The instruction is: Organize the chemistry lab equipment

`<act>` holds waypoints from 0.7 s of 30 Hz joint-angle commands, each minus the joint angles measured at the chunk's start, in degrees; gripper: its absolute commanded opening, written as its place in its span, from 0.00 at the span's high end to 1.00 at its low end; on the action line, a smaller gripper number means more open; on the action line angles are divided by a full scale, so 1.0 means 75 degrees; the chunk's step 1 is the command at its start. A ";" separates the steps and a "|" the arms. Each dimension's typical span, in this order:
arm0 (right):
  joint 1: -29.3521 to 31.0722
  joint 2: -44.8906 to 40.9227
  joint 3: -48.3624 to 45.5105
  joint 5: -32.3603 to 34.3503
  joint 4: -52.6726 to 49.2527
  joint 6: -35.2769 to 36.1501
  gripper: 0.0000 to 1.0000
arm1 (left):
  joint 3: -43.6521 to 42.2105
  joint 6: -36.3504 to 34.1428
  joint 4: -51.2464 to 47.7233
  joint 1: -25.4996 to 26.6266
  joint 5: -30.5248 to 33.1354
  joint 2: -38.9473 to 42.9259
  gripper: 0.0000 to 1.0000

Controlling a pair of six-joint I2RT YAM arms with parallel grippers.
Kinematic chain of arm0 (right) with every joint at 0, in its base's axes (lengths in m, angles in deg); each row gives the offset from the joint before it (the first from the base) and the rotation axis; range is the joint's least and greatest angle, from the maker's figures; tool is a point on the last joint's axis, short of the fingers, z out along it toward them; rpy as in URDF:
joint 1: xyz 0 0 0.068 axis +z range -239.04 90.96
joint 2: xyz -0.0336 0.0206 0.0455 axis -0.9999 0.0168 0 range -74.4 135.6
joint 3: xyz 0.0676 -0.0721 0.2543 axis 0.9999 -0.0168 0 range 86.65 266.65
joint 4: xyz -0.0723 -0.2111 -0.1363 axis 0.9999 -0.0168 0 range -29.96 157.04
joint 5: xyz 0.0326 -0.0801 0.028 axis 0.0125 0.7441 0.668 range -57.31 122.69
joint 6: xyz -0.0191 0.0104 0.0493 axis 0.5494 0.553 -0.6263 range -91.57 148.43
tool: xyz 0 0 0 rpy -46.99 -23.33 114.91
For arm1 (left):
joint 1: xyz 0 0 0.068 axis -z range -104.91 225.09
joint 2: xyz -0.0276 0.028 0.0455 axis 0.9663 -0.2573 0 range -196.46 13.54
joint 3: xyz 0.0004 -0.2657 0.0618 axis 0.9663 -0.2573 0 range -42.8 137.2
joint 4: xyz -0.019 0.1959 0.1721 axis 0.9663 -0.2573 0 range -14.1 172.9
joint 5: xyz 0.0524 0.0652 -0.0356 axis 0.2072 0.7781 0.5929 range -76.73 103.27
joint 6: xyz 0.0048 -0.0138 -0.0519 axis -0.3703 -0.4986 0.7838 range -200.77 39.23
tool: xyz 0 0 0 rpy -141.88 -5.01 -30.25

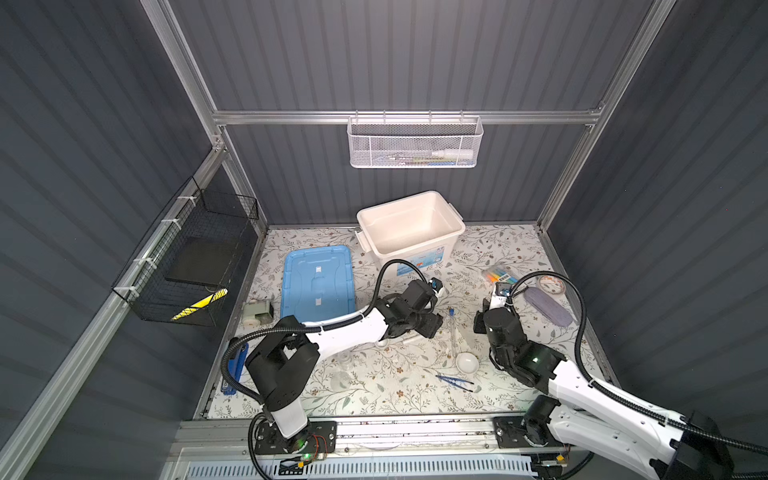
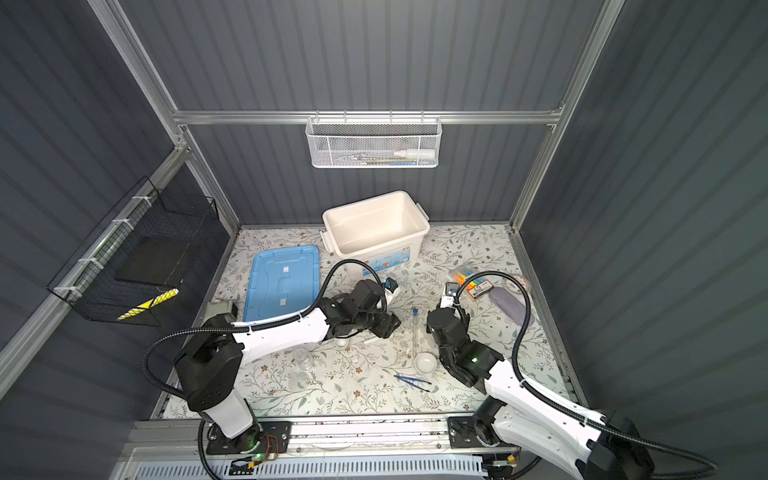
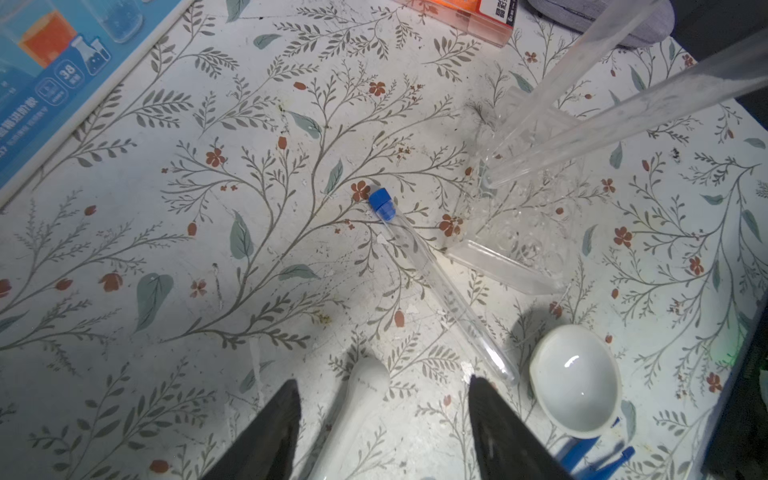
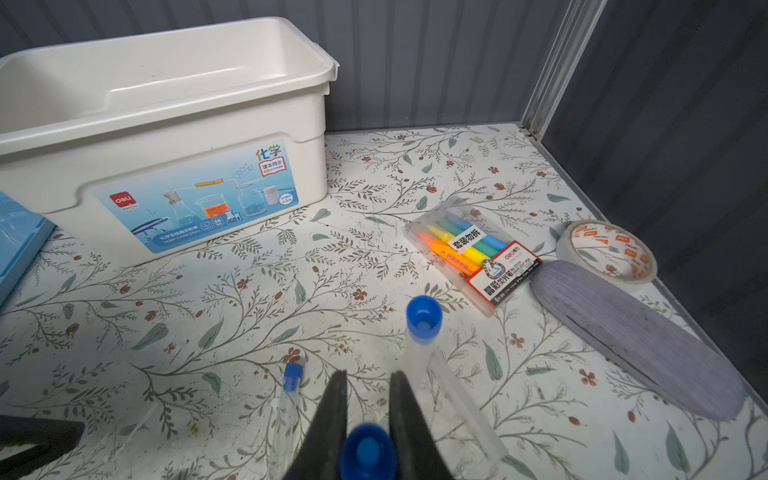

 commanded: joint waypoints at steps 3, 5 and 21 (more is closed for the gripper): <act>0.0025 0.0114 -0.0004 -0.0026 -0.0477 0.0076 0.84 | -0.0044 0.0101 0.0059 0.0075 0.0051 -0.0103 0.34; 0.0019 0.0178 0.0001 -0.0083 -0.0446 0.0044 0.84 | -0.0080 0.0097 0.0068 0.0087 0.0066 -0.0068 0.34; -0.0168 0.0685 0.0258 -0.0373 -0.0488 -0.0191 0.80 | -0.0116 0.0152 0.0042 0.0134 0.0089 -0.0044 0.33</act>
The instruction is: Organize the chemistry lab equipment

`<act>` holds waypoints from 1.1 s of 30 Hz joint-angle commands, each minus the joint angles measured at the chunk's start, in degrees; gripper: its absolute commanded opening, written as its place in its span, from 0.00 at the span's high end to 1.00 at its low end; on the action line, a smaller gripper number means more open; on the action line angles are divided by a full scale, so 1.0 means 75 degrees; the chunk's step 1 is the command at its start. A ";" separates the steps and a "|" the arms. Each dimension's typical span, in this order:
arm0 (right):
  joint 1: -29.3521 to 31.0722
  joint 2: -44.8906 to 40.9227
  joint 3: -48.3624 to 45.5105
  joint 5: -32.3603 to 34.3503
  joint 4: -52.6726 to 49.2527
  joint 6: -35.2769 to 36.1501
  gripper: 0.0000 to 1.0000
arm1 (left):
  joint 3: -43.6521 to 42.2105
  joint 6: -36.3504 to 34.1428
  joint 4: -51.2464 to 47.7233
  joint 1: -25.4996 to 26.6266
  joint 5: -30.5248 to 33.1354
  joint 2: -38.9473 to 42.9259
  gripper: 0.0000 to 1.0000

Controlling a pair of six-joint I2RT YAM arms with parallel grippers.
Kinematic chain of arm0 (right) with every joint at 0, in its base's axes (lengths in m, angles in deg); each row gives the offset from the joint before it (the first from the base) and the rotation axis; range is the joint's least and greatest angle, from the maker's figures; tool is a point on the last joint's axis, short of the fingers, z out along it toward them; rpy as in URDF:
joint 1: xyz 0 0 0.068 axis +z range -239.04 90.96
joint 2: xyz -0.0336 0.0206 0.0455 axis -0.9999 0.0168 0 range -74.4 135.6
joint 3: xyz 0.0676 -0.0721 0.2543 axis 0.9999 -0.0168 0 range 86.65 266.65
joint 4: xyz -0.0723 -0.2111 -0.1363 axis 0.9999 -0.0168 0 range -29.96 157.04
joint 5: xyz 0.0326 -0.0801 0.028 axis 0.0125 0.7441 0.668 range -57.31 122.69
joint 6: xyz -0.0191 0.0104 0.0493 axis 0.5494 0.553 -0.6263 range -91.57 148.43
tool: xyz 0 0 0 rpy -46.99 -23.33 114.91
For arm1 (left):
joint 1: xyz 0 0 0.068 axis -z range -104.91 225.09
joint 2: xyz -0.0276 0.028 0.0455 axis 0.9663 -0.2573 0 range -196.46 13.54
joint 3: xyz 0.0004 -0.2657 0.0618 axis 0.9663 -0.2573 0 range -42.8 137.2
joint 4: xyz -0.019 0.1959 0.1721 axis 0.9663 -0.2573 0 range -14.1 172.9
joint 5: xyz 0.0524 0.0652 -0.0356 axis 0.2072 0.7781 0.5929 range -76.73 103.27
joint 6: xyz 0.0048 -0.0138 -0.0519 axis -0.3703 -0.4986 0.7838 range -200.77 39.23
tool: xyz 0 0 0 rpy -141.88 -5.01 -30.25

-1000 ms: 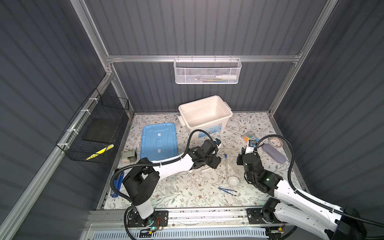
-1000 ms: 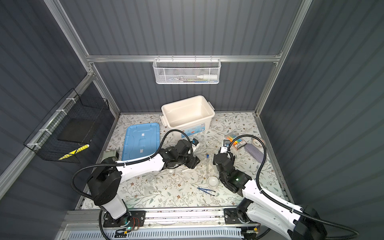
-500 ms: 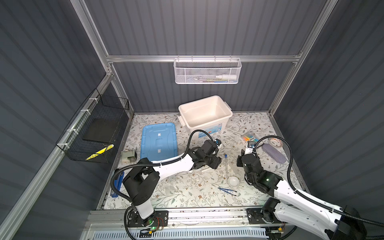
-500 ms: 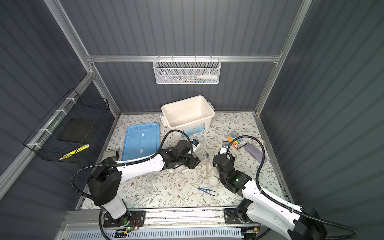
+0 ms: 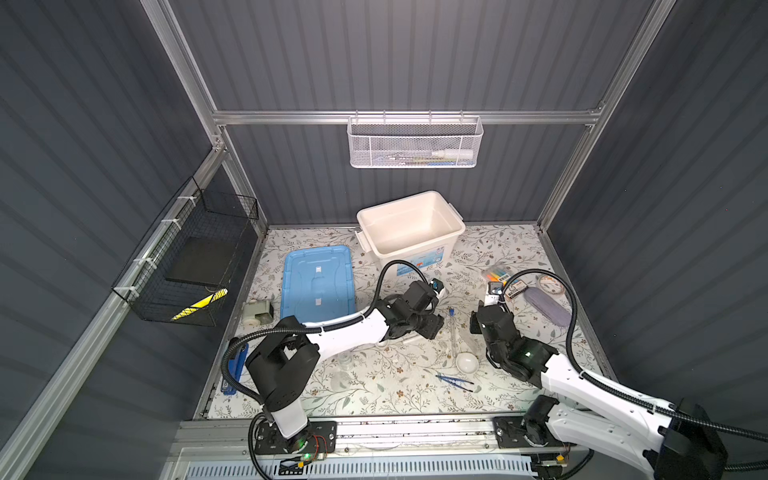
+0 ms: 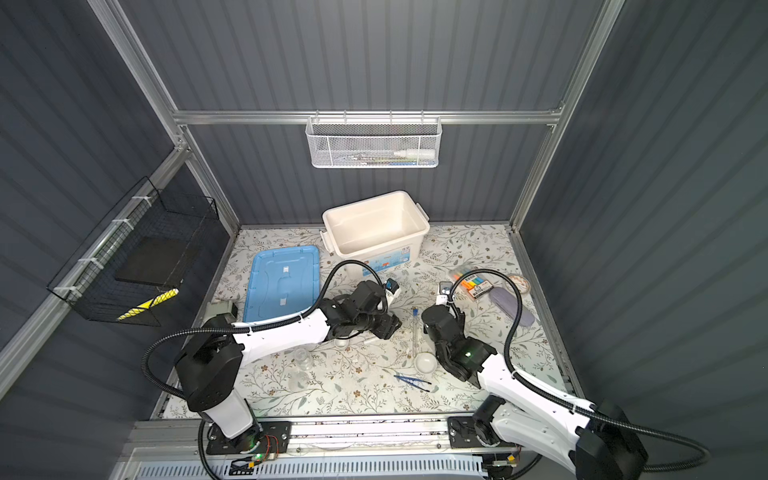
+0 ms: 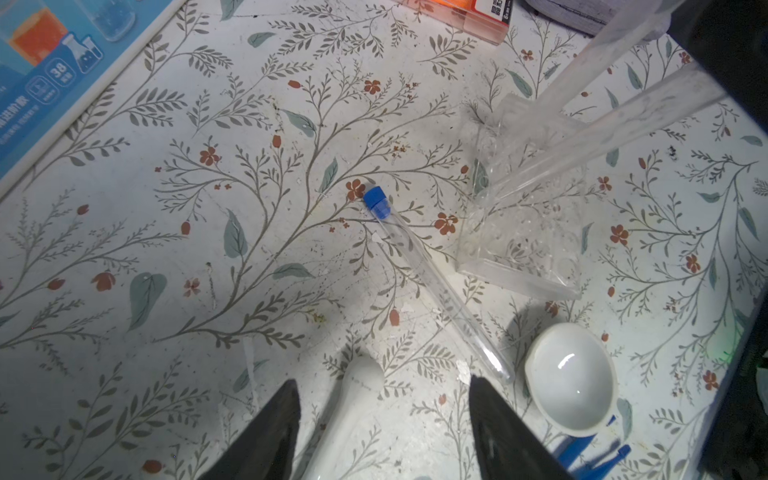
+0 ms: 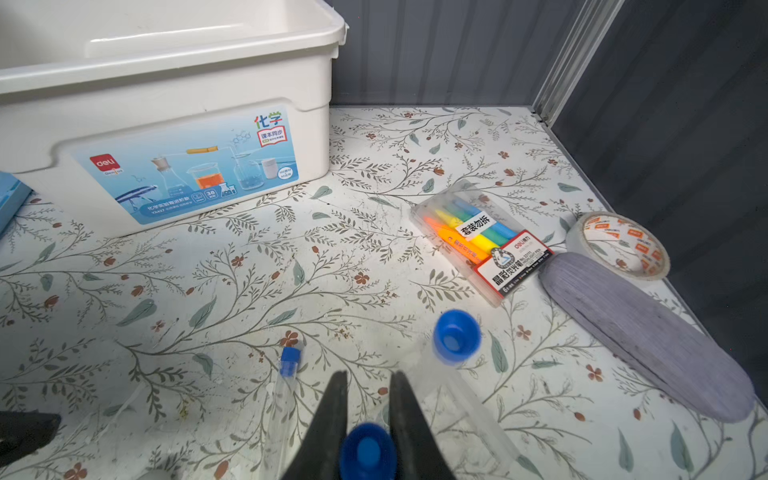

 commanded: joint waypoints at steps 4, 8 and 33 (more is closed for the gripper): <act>-0.0139 0.0092 0.0187 -0.0258 -0.0442 -0.0132 0.79 | -0.0086 0.0096 0.0045 0.0063 0.0057 -0.0068 0.33; -0.0234 0.0175 0.0267 -0.0345 -0.0484 -0.0119 0.77 | -0.0015 0.0103 0.0011 0.0061 0.0063 -0.0125 0.33; -0.0754 -0.0234 0.1057 -0.0828 -0.1392 -0.0451 0.42 | 0.1826 0.0390 -0.1373 0.0377 -0.0363 -0.1701 0.40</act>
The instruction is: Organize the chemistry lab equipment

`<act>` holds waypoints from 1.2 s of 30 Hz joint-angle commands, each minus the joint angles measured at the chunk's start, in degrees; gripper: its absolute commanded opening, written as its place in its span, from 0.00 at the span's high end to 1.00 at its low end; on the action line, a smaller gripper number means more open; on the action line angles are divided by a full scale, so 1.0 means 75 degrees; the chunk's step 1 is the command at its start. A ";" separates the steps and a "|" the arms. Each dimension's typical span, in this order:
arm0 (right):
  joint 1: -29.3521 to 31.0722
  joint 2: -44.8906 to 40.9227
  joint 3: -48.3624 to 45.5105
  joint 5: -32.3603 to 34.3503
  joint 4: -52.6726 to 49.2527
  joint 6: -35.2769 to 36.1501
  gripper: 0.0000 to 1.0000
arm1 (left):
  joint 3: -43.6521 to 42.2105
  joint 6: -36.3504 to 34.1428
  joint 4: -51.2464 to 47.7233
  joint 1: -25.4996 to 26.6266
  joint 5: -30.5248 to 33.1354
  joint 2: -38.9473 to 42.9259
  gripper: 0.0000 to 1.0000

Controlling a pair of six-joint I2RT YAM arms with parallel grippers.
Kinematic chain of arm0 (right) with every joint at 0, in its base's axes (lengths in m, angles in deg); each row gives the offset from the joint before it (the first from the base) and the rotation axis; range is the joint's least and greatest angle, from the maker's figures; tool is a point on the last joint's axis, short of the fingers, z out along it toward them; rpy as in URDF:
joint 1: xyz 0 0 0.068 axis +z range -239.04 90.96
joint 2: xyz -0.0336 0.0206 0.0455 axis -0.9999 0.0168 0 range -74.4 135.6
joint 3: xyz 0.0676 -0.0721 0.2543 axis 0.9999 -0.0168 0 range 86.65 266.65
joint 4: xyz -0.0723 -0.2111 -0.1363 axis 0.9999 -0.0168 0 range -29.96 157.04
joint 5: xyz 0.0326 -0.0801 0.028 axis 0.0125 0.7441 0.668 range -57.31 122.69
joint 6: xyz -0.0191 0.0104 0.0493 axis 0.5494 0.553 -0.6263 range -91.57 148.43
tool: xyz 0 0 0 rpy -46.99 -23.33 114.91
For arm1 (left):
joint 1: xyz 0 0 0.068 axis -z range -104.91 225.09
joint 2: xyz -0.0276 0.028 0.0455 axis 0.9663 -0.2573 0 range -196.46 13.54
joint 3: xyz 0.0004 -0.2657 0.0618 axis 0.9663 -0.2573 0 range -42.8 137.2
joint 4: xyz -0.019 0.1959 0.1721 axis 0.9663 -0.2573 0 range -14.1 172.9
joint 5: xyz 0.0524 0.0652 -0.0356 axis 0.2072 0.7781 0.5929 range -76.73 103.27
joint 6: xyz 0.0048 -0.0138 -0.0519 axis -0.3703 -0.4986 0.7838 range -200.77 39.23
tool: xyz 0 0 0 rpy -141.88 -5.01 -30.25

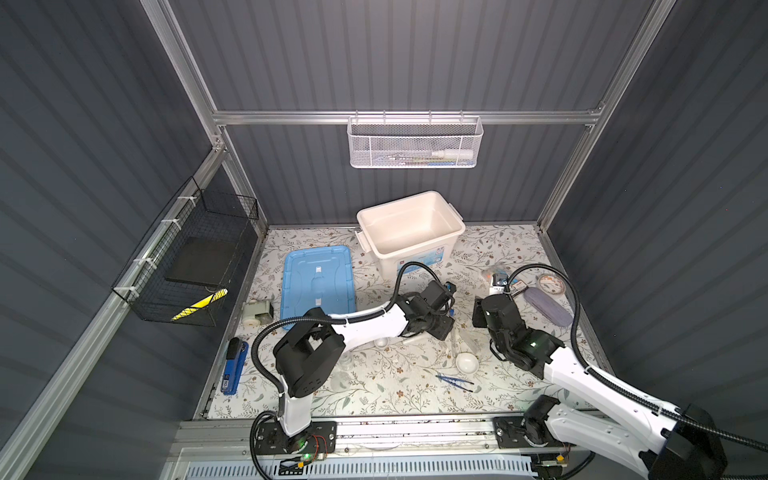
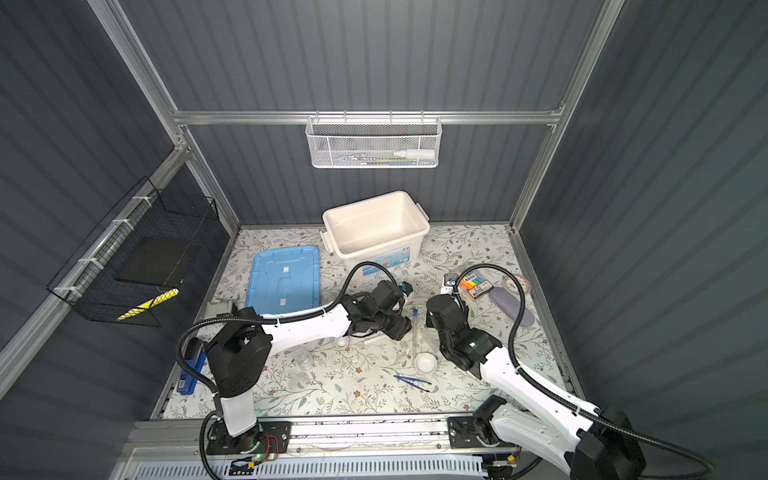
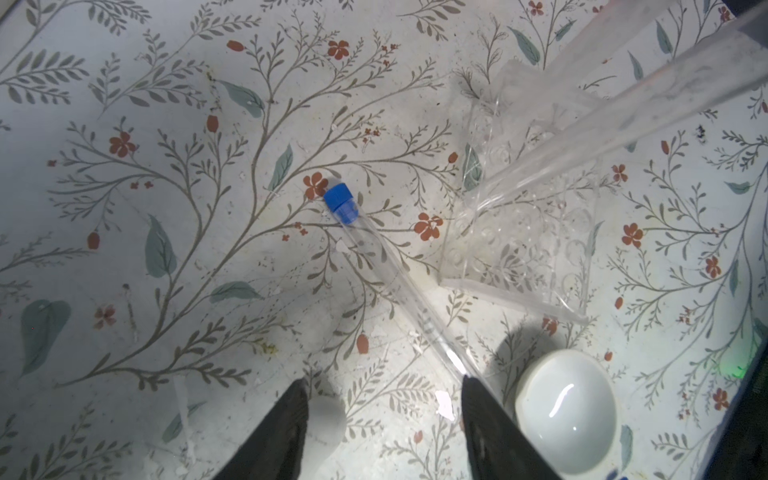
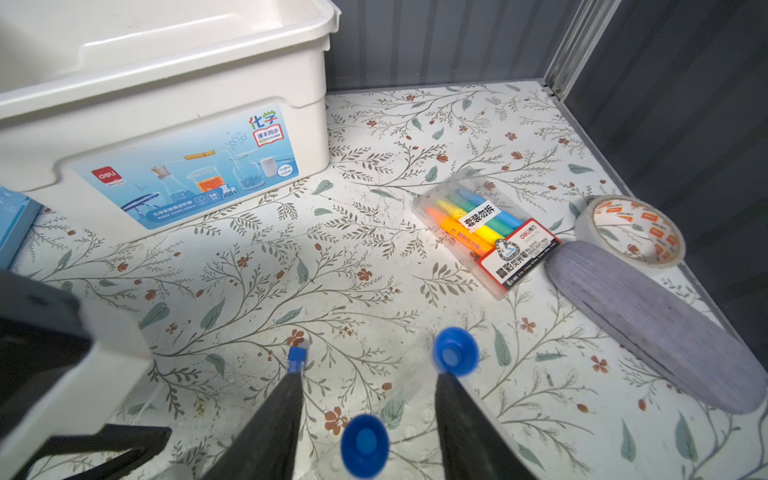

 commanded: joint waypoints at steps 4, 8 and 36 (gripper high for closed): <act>-0.0380 -0.0476 0.0405 -0.0319 -0.0723 -0.0380 0.33 | 0.0950 0.0182 -0.0939 0.0188 -0.0248 -0.0704 0.42; -0.0543 -0.0627 0.0550 -0.0638 -0.0938 -0.0407 0.28 | 0.1237 0.0238 -0.1172 0.0261 -0.0256 -0.0994 0.42; -0.1847 -0.0958 0.1000 -0.2255 -0.1704 -0.0536 0.28 | 0.2548 0.0605 -0.2629 0.0299 0.0507 -0.2328 0.66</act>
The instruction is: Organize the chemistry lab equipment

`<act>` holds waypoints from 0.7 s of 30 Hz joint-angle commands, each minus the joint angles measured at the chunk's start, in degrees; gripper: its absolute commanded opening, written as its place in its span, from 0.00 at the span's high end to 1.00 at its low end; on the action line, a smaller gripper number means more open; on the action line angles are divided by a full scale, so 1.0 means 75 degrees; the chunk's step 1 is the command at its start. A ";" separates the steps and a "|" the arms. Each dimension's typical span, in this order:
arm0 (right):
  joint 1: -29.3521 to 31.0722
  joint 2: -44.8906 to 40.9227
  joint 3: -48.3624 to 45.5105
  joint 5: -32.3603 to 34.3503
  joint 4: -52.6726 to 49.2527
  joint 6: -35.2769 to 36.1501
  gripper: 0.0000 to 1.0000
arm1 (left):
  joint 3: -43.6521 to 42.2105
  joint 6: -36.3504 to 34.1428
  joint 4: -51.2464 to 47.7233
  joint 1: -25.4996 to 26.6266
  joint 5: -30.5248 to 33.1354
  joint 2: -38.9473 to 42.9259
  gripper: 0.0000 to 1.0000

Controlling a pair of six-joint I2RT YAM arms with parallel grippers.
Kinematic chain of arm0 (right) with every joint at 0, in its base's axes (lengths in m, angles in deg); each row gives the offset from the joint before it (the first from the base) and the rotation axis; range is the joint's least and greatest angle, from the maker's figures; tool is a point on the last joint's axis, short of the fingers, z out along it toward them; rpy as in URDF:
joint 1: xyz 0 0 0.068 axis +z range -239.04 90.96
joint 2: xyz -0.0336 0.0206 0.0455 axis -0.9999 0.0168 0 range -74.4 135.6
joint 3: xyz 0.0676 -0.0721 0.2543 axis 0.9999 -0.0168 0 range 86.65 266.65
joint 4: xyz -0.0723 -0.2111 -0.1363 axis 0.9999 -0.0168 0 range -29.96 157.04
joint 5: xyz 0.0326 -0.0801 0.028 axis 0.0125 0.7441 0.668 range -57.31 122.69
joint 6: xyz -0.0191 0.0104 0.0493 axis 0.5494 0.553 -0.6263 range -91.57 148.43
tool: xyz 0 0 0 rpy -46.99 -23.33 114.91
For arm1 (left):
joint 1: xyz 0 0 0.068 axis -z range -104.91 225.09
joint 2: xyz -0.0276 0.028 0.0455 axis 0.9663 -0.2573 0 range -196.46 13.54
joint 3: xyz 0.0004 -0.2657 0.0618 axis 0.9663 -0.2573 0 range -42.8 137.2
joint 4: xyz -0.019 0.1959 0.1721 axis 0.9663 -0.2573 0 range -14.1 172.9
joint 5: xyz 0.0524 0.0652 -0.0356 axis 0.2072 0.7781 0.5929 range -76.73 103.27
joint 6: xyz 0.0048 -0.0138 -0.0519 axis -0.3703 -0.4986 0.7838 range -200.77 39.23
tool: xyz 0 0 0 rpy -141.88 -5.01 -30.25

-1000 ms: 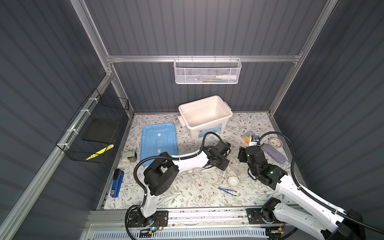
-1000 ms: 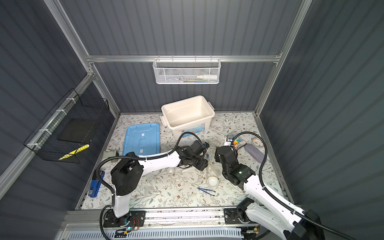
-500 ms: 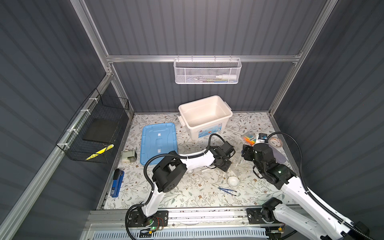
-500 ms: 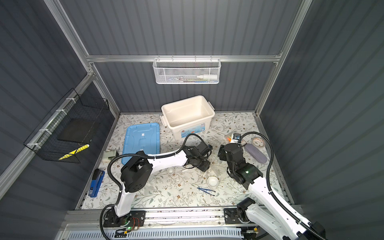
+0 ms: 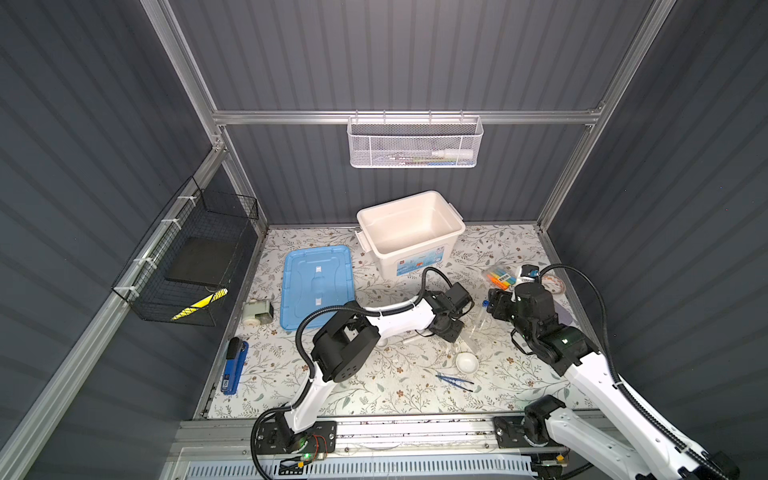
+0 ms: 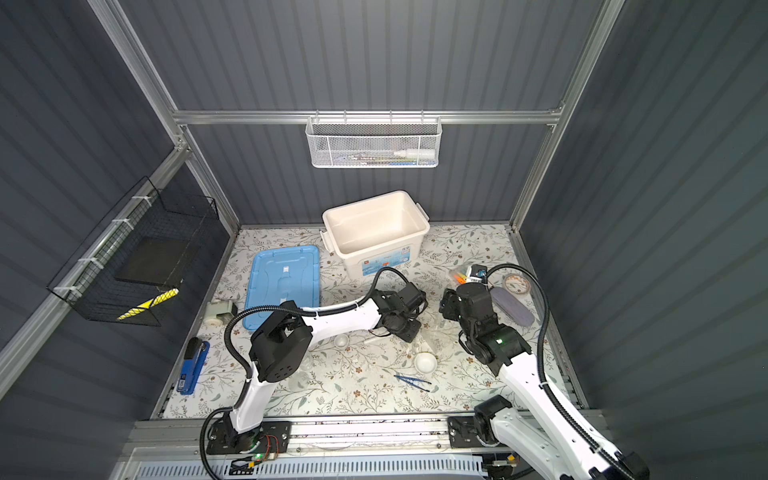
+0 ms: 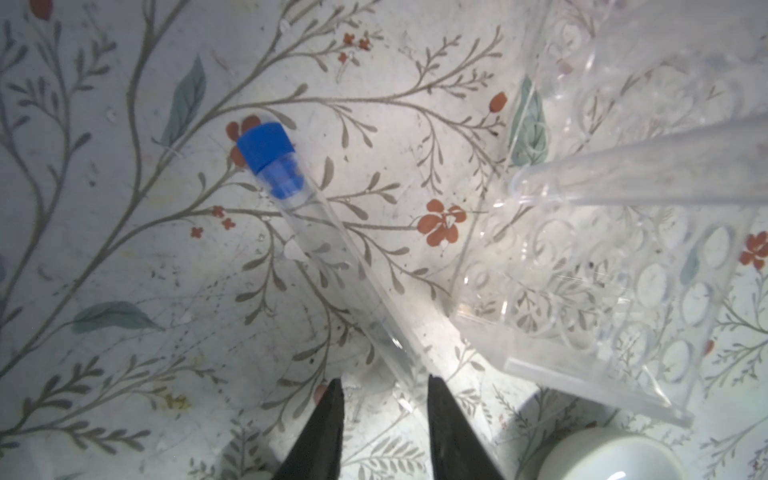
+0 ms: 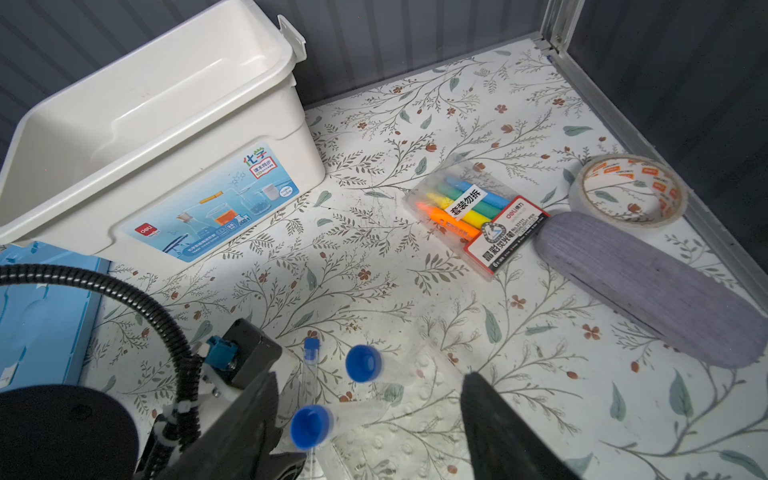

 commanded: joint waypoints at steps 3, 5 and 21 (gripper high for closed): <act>-0.0140 -0.0159 0.0101 -0.0206 -0.0113 -0.0023 0.28 | 0.0360 -0.0079 -0.0747 0.0011 0.0473 -0.0431 0.68; -0.0173 -0.0207 0.0080 -0.0218 -0.0287 -0.0047 0.28 | 0.0459 -0.0130 -0.0797 -0.0020 0.0379 -0.0520 0.71; -0.0293 -0.0679 -0.0022 -0.0138 -0.0664 -0.0134 0.27 | 0.0742 0.0147 -0.0866 -0.0198 0.0189 -0.0349 0.71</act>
